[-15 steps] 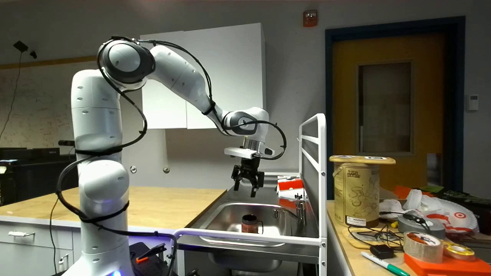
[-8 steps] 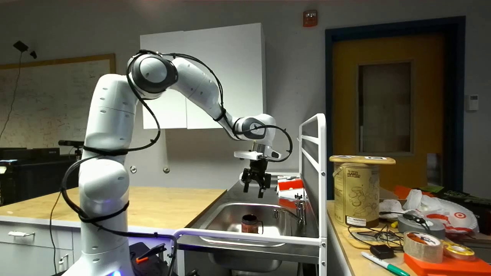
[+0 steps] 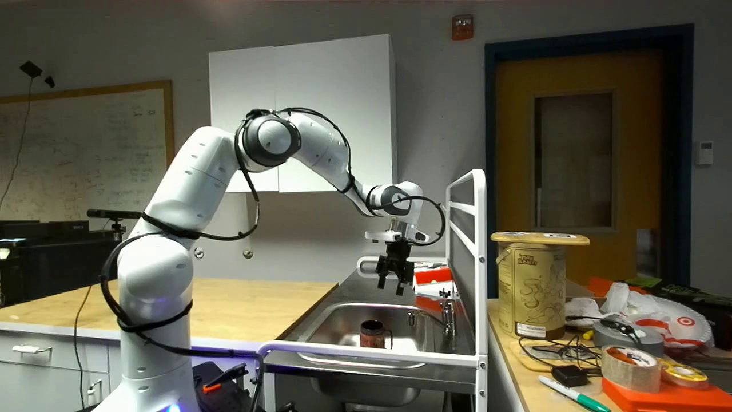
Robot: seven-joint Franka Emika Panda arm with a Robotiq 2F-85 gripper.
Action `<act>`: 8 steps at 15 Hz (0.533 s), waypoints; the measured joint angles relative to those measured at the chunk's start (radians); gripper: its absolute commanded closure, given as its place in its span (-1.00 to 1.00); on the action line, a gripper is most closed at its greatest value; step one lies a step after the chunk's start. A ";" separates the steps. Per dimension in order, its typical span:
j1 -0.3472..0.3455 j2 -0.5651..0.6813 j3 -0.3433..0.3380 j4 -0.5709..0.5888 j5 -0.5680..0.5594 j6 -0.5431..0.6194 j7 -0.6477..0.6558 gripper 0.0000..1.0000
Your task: Remove the cup from the sink basin and put it on the sink countertop
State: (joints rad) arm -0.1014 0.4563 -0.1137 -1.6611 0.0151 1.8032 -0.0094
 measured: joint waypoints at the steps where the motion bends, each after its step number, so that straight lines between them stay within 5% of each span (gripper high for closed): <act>1: 0.002 0.031 0.005 0.043 0.001 -0.012 0.016 -1.00; 8: 0.027 0.248 0.044 0.323 0.023 -0.110 0.110 -1.00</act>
State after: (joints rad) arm -0.0744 0.7039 -0.0698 -1.3377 0.0385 1.6936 0.1004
